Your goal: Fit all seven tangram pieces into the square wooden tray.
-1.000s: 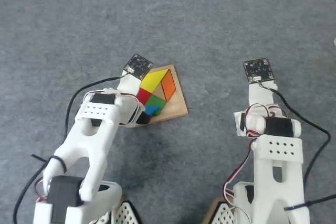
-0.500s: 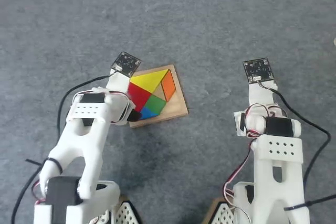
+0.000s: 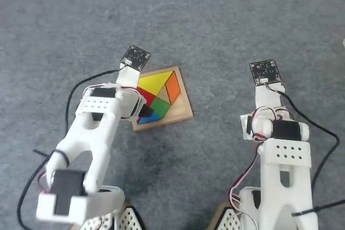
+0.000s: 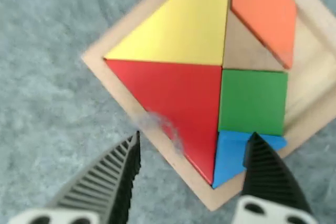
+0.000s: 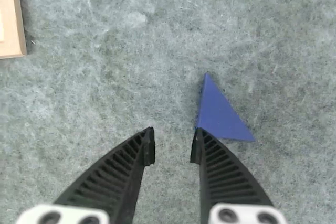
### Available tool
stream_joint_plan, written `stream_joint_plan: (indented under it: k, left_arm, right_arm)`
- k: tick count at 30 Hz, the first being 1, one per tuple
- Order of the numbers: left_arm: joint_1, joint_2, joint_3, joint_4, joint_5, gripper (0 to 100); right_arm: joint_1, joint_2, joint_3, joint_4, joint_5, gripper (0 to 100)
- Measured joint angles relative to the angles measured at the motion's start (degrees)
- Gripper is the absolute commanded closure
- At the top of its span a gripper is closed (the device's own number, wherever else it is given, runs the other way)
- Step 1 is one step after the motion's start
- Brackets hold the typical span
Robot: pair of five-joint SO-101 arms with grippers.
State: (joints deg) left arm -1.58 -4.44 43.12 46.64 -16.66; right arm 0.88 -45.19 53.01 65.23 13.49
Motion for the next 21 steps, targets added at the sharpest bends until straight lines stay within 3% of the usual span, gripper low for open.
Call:
stream_joint_plan:
  k: [10,21]
  left_arm:
    - [-1.76,1.58,-2.37,0.0,0.44,69]
    - [-1.76,-22.33,-0.97,8.7,9.85,69]
  right_arm:
    - [0.0,0.0,0.0,0.0,0.0,86.8]
    - [0.0,0.0,-4.31,2.29,0.97,86.8]
